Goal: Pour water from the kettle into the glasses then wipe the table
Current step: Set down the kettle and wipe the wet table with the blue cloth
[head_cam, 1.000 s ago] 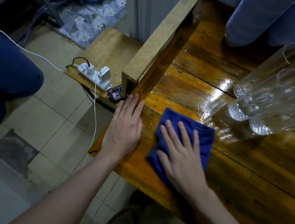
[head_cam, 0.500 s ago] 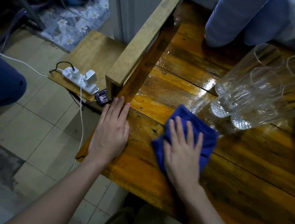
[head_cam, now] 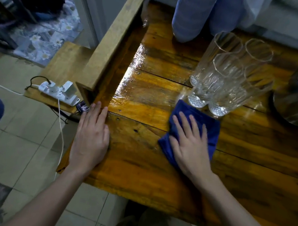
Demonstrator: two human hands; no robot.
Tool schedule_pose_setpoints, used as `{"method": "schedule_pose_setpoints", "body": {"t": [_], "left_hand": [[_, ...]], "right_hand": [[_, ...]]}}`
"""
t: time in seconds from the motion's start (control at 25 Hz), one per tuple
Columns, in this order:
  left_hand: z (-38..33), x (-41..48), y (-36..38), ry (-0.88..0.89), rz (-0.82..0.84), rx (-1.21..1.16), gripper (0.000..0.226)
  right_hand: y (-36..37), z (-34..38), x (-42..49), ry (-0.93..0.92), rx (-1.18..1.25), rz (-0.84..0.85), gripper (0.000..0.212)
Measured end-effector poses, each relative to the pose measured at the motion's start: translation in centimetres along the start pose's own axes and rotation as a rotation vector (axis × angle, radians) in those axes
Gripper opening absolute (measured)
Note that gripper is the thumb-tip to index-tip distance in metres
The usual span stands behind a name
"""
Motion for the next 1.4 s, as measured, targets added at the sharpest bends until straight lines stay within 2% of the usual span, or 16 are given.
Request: {"method": "schedule_pose_setpoints", "body": {"t": [0.08, 0.2, 0.32, 0.4, 0.44, 0.56, 0.68, 0.76, 0.88, 0.96, 1.0, 1.04, 1.2, 1.28, 1.4], "left_hand": [[0.0, 0.0, -0.1, 0.009, -0.007, 0.008, 0.052], [0.2, 0.0, -0.1, -0.004, 0.001, 0.042, 0.052], [-1.7, -0.4, -0.1, 0.157, 0.025, 0.135, 0.05], [-3.7, -1.1, 0.3, 0.323, 0.047, 0.225, 0.048], [-3.9, -1.2, 0.2, 0.299, 0.049, 0.22, 0.048], [-5.8, -1.3, 1.6, 0.07, 0.06, 0.104, 0.054], [-8.3, -2.2, 3.7, 0.014, 0.034, 0.107, 0.058], [-8.3, -2.2, 4.0, -0.01, 0.031, 0.111, 0.059], [-8.2, -2.3, 3.7, -0.001, 0.03, 0.124, 0.059], [-8.5, -2.3, 3.5, 0.006, 0.028, 0.122, 0.059], [-8.7, -2.3, 3.5, 0.009, 0.028, 0.121, 0.059], [-8.9, -2.3, 3.6, 0.019, 0.032, 0.125, 0.06], [-10.1, -2.5, 3.9, 0.161, 0.048, 0.179, 0.057], [-10.1, -2.5, 3.8, 0.165, 0.049, 0.152, 0.056], [-10.1, -2.5, 3.7, 0.159, 0.038, 0.134, 0.055]], "right_hand": [[0.1, 3.6, 1.4, 0.031, 0.013, -0.031, 0.064], [1.2, 9.9, -0.6, -0.193, -0.001, 0.026, 0.064], [1.3, 8.8, -5.0, -0.337, 0.001, 0.036, 0.061], [0.9, 3.3, -6.9, -0.237, 0.01, 0.011, 0.06], [0.6, -0.1, -7.5, -0.132, 0.028, 0.0, 0.06], [-0.3, -7.6, -8.4, 0.182, 0.087, -0.031, 0.059], [-0.3, -5.1, -7.2, 0.291, 0.06, -0.089, 0.061], [0.2, -0.7, -6.5, 0.209, 0.068, -0.08, 0.062], [1.5, 5.2, -8.7, -0.127, -0.005, -0.002, 0.063], [1.9, 4.5, -10.9, -0.302, -0.034, 0.036, 0.063], [1.7, 2.4, -11.5, -0.309, -0.013, 0.031, 0.064], [1.5, -0.5, -11.9, -0.253, 0.016, 0.022, 0.065], [0.0, -12.6, -12.8, 0.194, 0.059, 0.001, 0.065], [-0.1, -12.6, -12.3, 0.297, 0.046, -0.026, 0.066], [0.4, -7.3, -10.4, 0.243, 0.022, -0.033, 0.062]]}}
Point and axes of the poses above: each hand's wrist, its own x-axis towards the middle knuckle, its own y-axis out of the palm, z = x × y, the point moved 8 cm from there along x, towards the middle knuckle, and after that the axes turned 3 degrees about z, right-handed, at the moved point
